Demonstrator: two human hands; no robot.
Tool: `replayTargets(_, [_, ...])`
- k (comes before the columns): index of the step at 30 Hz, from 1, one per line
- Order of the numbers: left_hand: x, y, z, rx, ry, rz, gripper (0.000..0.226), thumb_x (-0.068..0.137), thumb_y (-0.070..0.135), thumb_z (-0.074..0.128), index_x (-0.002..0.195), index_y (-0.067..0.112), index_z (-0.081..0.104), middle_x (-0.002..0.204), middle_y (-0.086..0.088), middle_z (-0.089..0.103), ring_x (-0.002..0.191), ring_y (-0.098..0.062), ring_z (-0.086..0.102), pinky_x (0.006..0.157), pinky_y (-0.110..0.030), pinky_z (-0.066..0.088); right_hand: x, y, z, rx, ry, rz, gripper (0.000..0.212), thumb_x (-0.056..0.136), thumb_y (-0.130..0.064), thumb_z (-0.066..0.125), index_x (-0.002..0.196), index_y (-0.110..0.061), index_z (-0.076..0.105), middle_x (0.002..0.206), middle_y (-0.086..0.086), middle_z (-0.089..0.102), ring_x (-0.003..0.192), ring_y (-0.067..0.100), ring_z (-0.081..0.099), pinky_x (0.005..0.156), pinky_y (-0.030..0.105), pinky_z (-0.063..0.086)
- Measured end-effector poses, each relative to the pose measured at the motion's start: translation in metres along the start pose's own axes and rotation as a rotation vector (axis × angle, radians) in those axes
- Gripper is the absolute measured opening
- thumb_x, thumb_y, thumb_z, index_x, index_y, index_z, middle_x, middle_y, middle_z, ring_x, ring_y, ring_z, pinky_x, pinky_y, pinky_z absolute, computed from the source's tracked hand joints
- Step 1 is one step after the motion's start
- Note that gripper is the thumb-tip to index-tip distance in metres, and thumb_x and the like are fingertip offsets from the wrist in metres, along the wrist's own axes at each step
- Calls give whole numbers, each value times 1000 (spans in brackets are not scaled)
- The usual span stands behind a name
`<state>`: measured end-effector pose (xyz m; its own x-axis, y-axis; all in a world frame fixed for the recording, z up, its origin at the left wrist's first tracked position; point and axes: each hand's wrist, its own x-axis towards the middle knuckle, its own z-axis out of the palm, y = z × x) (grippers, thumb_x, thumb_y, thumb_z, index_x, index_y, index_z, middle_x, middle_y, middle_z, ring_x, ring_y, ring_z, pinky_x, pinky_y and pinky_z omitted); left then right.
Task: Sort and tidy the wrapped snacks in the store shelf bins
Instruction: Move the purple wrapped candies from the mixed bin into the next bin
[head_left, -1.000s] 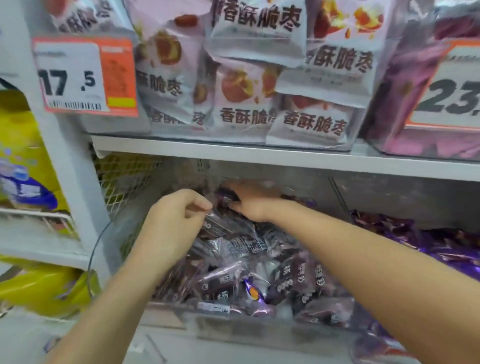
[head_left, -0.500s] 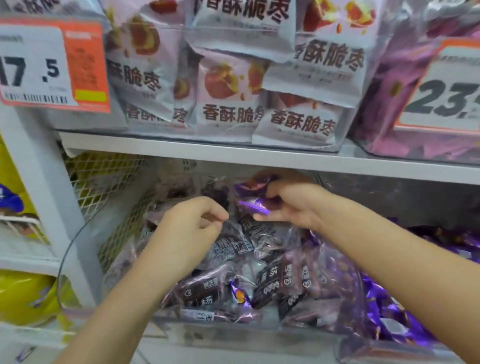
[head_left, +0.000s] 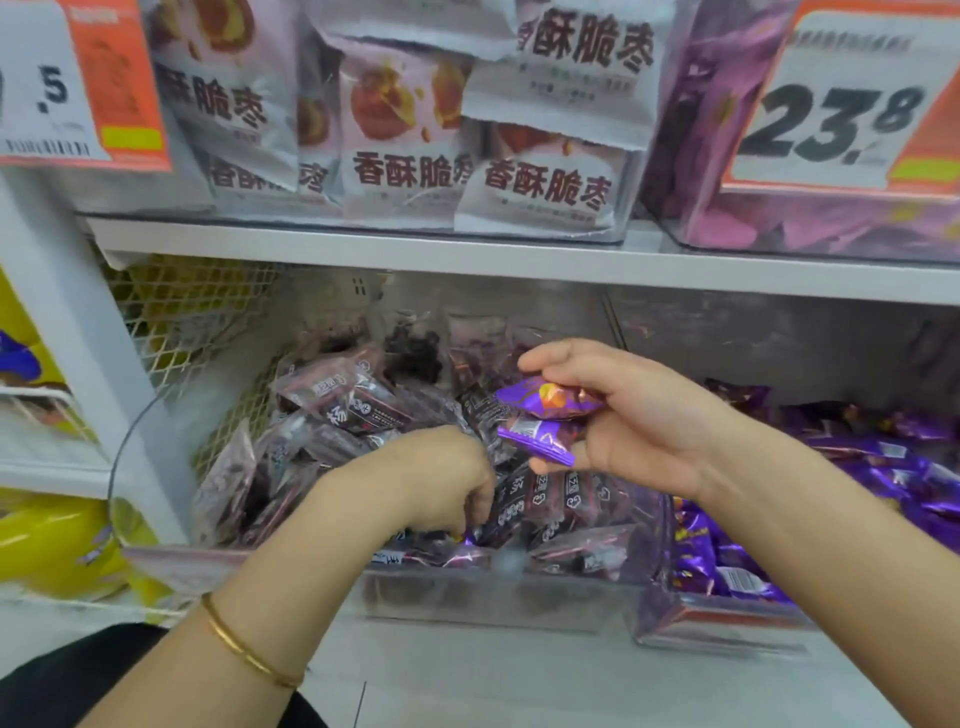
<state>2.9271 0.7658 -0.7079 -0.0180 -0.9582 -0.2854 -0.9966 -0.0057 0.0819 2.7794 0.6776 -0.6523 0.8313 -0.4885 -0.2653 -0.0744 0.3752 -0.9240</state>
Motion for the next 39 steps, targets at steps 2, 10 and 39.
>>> replayTargets(2, [-1, -1, 2, 87, 53, -41, 19, 74, 24, 73, 92, 25, 71, 105, 7, 59, 102, -17, 52, 74, -27, 44, -1, 0, 1, 18, 18, 12, 17, 90, -4, 46, 93, -9, 61, 82, 13, 55, 70, 31, 56, 49, 39, 56])
replayTargets(10, [-7, -5, 8, 29, 136, -53, 12, 77, 29, 71, 87, 23, 71, 106, 5, 55, 106, -15, 48, 78, -29, 43, -5, 1, 4, -18, 24, 2, 18, 88, -3, 44, 94, -3, 61, 77, 15, 57, 63, 29, 56, 52, 38, 55])
replayTargets(39, [49, 20, -50, -608, 587, -232, 34, 94, 17, 49, 128, 16, 55, 126, -2, 57, 110, -14, 54, 90, -20, 39, -76, -17, -79, -70, 99, -304, 59, 28, -38, 92, 79, -14, 72, 72, 10, 66, 59, 16, 61, 57, 30, 55])
